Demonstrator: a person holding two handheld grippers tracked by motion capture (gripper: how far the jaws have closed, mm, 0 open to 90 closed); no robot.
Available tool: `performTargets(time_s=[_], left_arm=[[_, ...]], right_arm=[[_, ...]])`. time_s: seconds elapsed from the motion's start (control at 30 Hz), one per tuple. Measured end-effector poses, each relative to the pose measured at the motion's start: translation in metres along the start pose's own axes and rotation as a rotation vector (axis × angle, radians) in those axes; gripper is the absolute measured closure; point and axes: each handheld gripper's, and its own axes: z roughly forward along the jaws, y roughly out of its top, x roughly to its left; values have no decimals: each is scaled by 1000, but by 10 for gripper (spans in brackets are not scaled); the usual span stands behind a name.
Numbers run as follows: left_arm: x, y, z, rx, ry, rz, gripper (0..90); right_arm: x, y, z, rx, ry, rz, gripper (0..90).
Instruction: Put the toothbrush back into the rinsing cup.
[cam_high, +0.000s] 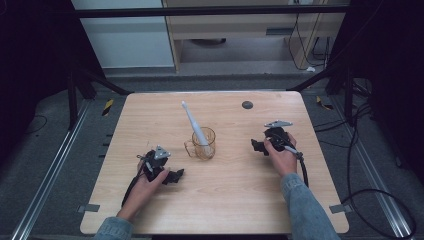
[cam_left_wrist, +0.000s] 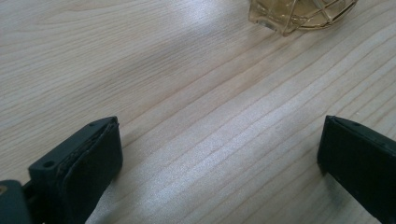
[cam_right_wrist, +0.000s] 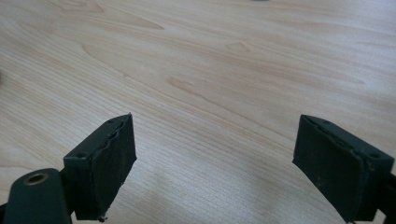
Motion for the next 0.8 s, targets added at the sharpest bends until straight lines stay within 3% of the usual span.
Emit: performTargets(time_s=[0.5,0.8], left_arm=[[0,0,0,0,0,0,0],[0,0,0,0,0,0,0]], right_arm=[[-16,-9,15,16,-43,73,111],[-18,-14,22,24,-80,75,97]])
